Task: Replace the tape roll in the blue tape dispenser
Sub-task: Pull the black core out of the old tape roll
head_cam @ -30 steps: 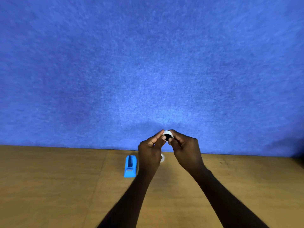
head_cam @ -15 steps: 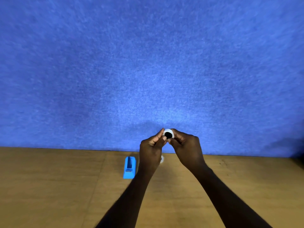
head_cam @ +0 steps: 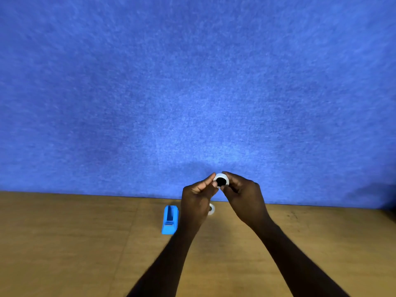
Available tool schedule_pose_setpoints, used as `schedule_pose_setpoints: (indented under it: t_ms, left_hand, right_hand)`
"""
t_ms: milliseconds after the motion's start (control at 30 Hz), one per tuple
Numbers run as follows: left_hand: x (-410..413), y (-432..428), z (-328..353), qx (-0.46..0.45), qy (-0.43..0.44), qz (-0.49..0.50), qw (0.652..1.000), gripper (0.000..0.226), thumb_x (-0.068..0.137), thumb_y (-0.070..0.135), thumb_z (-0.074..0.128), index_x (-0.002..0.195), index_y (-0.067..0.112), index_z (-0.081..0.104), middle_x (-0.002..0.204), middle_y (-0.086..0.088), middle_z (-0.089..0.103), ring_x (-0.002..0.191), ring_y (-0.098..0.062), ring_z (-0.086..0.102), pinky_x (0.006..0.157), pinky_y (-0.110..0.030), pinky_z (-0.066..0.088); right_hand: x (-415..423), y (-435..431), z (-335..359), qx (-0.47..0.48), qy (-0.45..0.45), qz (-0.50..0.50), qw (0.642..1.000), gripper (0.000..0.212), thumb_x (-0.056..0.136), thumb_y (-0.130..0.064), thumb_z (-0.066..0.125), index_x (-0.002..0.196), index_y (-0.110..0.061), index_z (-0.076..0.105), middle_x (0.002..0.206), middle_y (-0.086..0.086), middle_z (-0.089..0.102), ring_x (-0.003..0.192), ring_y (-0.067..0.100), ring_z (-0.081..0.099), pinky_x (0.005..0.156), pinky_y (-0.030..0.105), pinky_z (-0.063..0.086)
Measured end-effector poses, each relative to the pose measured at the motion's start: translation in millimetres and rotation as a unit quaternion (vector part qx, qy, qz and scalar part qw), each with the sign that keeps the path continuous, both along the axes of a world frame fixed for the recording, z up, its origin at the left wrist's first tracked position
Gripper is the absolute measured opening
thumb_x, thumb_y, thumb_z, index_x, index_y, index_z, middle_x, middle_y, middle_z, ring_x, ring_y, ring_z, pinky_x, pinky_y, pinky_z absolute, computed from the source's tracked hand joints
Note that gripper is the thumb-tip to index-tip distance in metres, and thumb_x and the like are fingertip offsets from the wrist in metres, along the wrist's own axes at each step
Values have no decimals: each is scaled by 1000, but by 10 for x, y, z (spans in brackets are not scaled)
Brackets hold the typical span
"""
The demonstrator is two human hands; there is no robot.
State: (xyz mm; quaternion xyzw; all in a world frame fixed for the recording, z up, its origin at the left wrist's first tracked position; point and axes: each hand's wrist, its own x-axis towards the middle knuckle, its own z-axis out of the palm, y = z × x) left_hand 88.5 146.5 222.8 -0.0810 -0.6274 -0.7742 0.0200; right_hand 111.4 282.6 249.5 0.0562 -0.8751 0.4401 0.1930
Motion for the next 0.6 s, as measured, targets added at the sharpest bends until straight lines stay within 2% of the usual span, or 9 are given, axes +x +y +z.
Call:
schedule_pose_setpoints:
  t_ms: [67,100,133,200,267,333,400,500,600]
  left_hand:
    - [-24,-25,50,20,-18,-1,1000,21,90,16,71,103,32,77,93,2,77,89,-16,72,83,-32,54]
    - [-36,-30,78,25,-19,3,1000,20,90,14,70,101,30,77,95,3,79,92,-14,74,80,-28,57]
    - [-42,-28,107,27,-17,5,999,20,90,13,70,100,28,77,96,4,79,94,-12,74,77,-22,57]
    - [-45,-17,145,33,-10,9,999,21,91,10,69,100,27,77,96,4,79,95,-11,74,76,-18,56]
    - [-36,-11,138,32,-5,14,999,21,91,12,69,101,28,76,93,5,80,94,-13,73,82,-25,58]
    - [-25,-10,103,29,-10,20,999,20,91,15,70,102,30,77,91,4,79,91,-17,73,86,-35,58]
    - [-13,1,65,32,-18,27,999,19,91,17,70,102,31,77,90,2,79,88,-20,71,83,-43,54]
    - [1,33,33,31,-11,44,998,21,91,15,70,102,30,78,84,0,77,82,-23,64,82,-49,54]
    - [22,60,41,27,-1,54,998,24,90,15,71,98,36,78,85,5,78,82,-21,67,86,-47,57]
  right_hand:
    - [-1,14,42,-6,-16,8,1000,12,95,-20,59,98,-28,69,77,5,72,62,14,65,59,33,50]
    - [2,10,62,-16,-18,10,1000,13,97,-22,58,100,-28,70,83,5,74,72,16,70,66,36,53]
    - [5,3,80,-21,-14,8,1000,14,98,-24,58,101,-29,71,86,2,76,77,13,72,71,35,54]
    - [11,-25,110,-12,2,-1,1000,15,98,-25,59,102,-31,72,84,-5,77,81,1,71,70,25,53]
    - [8,-51,125,-3,10,-6,1000,16,98,-26,59,102,-31,73,80,-6,77,81,-2,71,68,22,52]
    - [7,-60,119,-2,5,-8,1000,16,98,-27,59,103,-30,74,81,-4,77,81,0,71,69,26,54]
    - [13,-60,106,4,1,-8,1000,16,98,-28,58,103,-29,73,81,-2,77,81,-2,71,71,29,56]
    - [22,-62,92,10,5,-7,1000,16,98,-26,58,103,-31,72,80,-2,77,82,-7,69,71,30,56]
    - [32,-67,89,-2,3,-6,1000,16,98,-26,58,103,-33,72,84,-5,78,83,-7,70,71,28,57]
